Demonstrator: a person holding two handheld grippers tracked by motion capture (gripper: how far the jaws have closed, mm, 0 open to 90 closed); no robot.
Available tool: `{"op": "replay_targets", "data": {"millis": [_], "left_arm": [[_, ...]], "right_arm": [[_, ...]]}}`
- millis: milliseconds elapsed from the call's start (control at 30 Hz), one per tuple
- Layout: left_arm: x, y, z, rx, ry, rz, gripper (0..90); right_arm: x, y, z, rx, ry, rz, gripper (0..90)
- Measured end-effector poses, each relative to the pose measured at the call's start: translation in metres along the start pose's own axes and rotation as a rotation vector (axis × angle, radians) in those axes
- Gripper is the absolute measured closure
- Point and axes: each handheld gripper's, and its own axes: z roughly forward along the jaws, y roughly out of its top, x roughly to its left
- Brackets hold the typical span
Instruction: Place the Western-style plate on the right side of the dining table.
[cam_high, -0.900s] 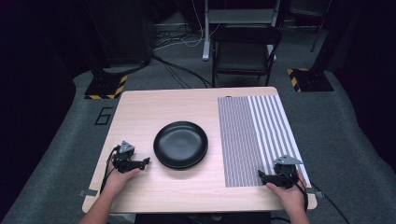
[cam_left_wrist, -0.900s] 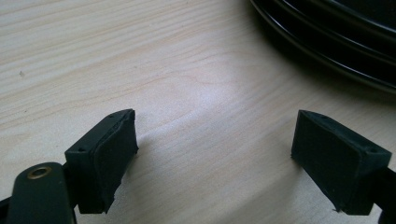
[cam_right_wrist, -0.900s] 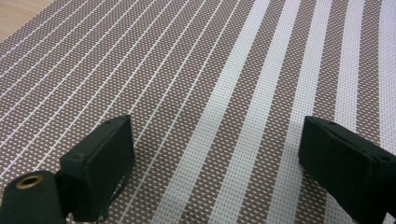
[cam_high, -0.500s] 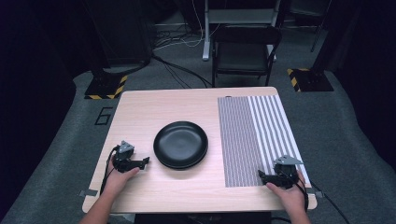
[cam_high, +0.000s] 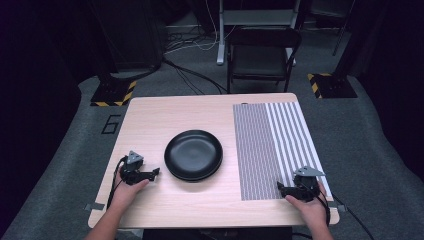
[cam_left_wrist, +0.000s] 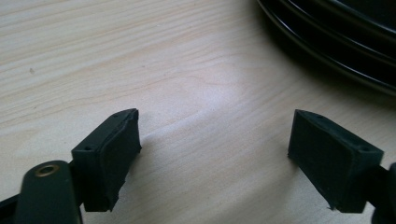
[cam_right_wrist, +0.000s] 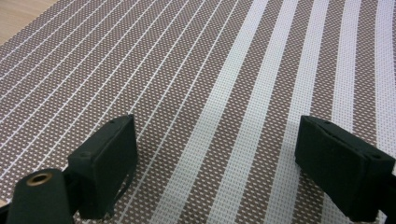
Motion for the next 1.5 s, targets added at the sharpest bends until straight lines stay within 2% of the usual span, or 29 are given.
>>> {"op": "replay_targets", "data": {"millis": [67, 100, 133, 200, 300, 400, 500, 700, 833, 933, 1033, 1167, 1200, 1400, 1500], "left_arm": [[0.000, 0.000, -0.001, -0.007, -0.001, -0.003, 26.1], [0.002, -0.001, -0.002, -0.007, -0.006, -0.006, 26.1], [0.004, -0.001, -0.003, -0.016, -0.011, -0.021, 30.3], [0.006, -0.002, -0.004, -0.027, -0.011, -0.036, 35.0], [0.009, -0.003, -0.007, -0.025, -0.008, -0.063, 41.6], [0.011, -0.001, -0.011, -0.006, -0.021, -0.093, 44.7], [0.011, 0.000, -0.015, -0.020, -0.036, -0.103, 45.0], [0.008, 0.002, -0.021, -0.050, -0.054, -0.109, 45.3], [0.006, 0.002, -0.022, -0.029, -0.057, -0.104, 44.4], [0.006, 0.003, -0.023, -0.032, -0.062, -0.116, 44.5], [0.003, 0.003, -0.023, -0.040, -0.084, -0.129, 46.2], [0.001, 0.005, -0.025, -0.025, -0.096, -0.124, 47.1], [-0.001, 0.005, -0.026, -0.040, -0.099, -0.125, 47.7], [-0.004, 0.010, -0.031, -0.040, -0.117, -0.131, 50.0], [-0.007, 0.013, -0.034, -0.043, -0.115, -0.130, 51.0]], "right_arm": [[-0.001, 0.000, -0.001, -0.007, -0.006, 0.001, 17.9], [-0.001, 0.000, -0.001, -0.007, -0.006, 0.001, 17.9], [-0.001, -0.001, -0.002, -0.019, -0.004, -0.007, 25.7], [-0.001, -0.001, -0.003, -0.024, 0.015, -0.014, 30.4], [0.000, 0.000, -0.005, -0.018, 0.003, 0.000, 40.6], [0.002, 0.002, -0.008, -0.022, -0.018, -0.006, 44.8], [0.005, 0.005, -0.010, -0.022, -0.020, 0.011, 45.8], [0.012, 0.009, -0.012, -0.021, 0.000, 0.011, 50.7], [0.015, 0.012, -0.014, -0.028, 0.021, 0.041, 51.4], [0.018, 0.013, -0.015, -0.034, 0.024, 0.038, 51.6], [0.021, 0.015, -0.016, -0.037, 0.029, 0.041, 51.6], [0.027, 0.018, -0.020, -0.056, 0.034, 0.033, 51.1], [0.031, 0.020, -0.022, -0.070, 0.039, 0.031, 50.2], [0.037, 0.024, -0.025, -0.087, 0.043, 0.020, 51.4], [0.038, 0.027, -0.029, -0.103, 0.064, 0.032, 52.2]]}}
